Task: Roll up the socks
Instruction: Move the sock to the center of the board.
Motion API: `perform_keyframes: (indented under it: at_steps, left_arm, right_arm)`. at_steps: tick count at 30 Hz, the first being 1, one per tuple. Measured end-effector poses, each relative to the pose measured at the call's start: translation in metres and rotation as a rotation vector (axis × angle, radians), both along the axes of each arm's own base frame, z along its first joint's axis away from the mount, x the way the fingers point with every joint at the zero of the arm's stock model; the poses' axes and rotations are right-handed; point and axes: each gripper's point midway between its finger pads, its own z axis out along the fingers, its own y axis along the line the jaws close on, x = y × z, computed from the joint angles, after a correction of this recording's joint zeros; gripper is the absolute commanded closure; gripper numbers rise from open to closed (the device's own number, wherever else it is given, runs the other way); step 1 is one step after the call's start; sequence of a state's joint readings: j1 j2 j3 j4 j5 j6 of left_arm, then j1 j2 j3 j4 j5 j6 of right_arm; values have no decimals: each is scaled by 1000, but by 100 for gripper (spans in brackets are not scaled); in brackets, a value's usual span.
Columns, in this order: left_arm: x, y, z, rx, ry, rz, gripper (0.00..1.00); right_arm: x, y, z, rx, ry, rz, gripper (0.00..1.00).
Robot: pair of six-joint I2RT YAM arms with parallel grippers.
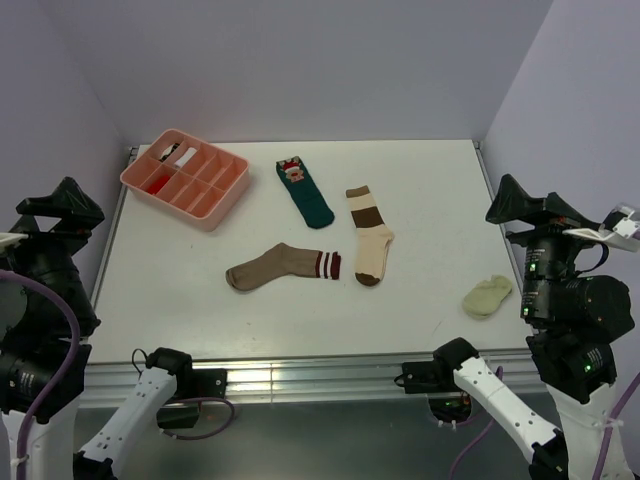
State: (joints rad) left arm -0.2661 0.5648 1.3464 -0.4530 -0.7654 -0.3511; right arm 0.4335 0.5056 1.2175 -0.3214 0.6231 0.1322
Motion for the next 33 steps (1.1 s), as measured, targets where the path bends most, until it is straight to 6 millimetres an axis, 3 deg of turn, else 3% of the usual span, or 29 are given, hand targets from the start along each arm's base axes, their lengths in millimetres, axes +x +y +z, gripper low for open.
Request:
perform_keyframes:
  at_steps: [10,18,25,29,33]
  left_arm:
    - [16,-6,-15,14,47,-9,1]
    - [52,-31,-48,10,146,-110,1]
    - [106,-75,-128,-9,392,-275,0]
    - [133,-110,-189,-57,570,-410,0]
    - [145,-146,-270,-146,783,-537,1]
  right_arm:
    - [22,18,-7,-14,43,47,0]
    - [79,69,-48,-42,218,185,0]
    - [121,126,-111,-13,434,367,0]
    - [139,155,-166,11,612,449,0]
    - [145,170,-215,42,761,480,0]
